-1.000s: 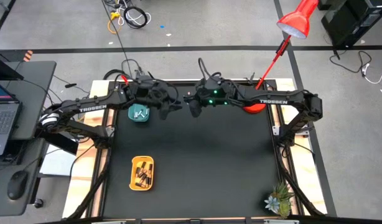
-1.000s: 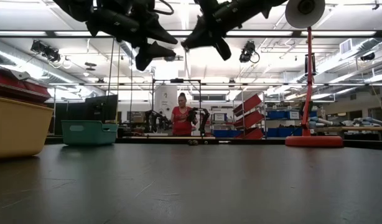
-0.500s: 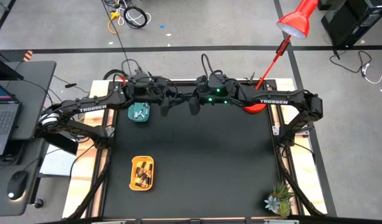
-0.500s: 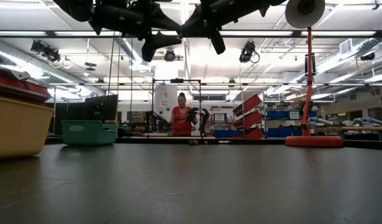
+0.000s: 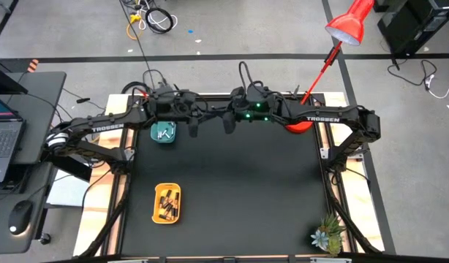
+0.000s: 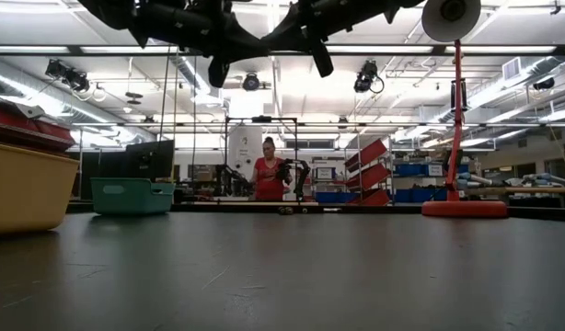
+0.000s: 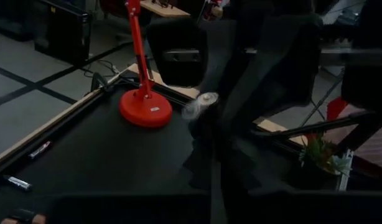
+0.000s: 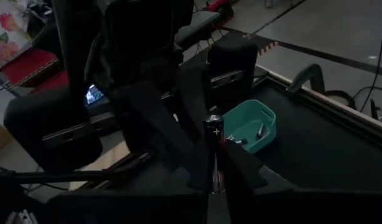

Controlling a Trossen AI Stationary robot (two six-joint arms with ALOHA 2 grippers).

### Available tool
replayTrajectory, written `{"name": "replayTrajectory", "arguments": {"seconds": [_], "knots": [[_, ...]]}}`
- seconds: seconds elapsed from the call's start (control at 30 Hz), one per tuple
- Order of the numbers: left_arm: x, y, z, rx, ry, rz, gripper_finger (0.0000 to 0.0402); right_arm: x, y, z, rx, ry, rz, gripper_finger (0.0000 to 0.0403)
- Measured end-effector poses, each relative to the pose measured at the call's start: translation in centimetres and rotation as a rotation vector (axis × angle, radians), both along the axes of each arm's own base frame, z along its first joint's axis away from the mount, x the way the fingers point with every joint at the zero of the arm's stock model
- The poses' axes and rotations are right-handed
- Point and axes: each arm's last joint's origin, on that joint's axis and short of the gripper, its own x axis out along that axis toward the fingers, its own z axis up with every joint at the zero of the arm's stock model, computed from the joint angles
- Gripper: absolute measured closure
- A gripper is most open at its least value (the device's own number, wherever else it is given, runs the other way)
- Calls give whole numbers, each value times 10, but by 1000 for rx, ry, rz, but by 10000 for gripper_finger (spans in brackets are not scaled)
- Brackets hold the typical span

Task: Sort batteries
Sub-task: Put the white battery into the blue bin

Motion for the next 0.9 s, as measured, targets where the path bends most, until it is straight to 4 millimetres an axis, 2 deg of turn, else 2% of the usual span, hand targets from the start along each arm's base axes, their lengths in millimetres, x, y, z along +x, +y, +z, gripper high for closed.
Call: {"name": "replayTrajectory", "arguments": {"seconds": [0.27, 0.37, 0.43, 0.53, 0.6, 0.73, 0.9], "knots": [[2, 0, 1, 30, -9, 55, 399, 4, 9, 4, 55, -54, 96, 323], [2, 0, -1, 21, 6, 70, 400, 3, 6, 3, 52, -49, 64, 314], [1, 1, -4, -2, 40, 118, 400, 0, 2, -2, 105, 8, -19, 313], [-15, 10, -17, -56, 269, 242, 395, -8, -7, -19, 221, 166, -93, 318], [-30, 9, -16, -72, 431, 182, 383, -10, -8, -24, 230, 220, -50, 318], [-62, -22, 0, -81, 563, -63, 363, -12, 14, -30, 226, 319, 150, 318], [-88, -65, 5, -207, 655, -249, 359, -11, 40, -64, 179, 571, 323, 316]]}}
